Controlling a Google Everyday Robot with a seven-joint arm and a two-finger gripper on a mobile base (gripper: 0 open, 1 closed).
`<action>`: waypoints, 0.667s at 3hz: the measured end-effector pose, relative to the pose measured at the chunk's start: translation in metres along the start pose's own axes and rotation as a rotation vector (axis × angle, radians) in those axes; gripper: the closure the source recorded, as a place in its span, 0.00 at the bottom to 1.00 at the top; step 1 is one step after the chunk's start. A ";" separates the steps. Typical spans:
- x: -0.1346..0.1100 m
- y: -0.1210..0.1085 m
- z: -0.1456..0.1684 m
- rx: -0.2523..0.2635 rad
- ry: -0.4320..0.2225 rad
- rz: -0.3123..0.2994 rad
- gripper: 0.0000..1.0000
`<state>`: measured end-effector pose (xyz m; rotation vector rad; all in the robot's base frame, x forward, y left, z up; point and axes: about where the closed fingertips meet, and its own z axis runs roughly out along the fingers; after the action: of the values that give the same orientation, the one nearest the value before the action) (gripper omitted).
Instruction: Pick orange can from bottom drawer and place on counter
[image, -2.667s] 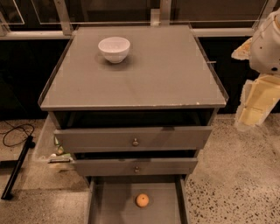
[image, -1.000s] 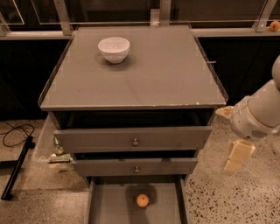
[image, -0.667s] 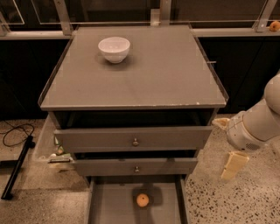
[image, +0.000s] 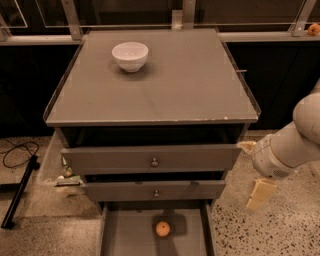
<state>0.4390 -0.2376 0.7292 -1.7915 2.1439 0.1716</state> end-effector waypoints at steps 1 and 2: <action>0.009 0.006 0.056 -0.030 -0.038 0.003 0.00; 0.023 0.009 0.115 -0.020 -0.083 0.004 0.00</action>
Offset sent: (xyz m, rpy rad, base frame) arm 0.0232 0.0210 -0.1879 0.1372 -0.0436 0.0019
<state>0.4478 -0.2217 0.6131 -1.7599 2.0952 0.2651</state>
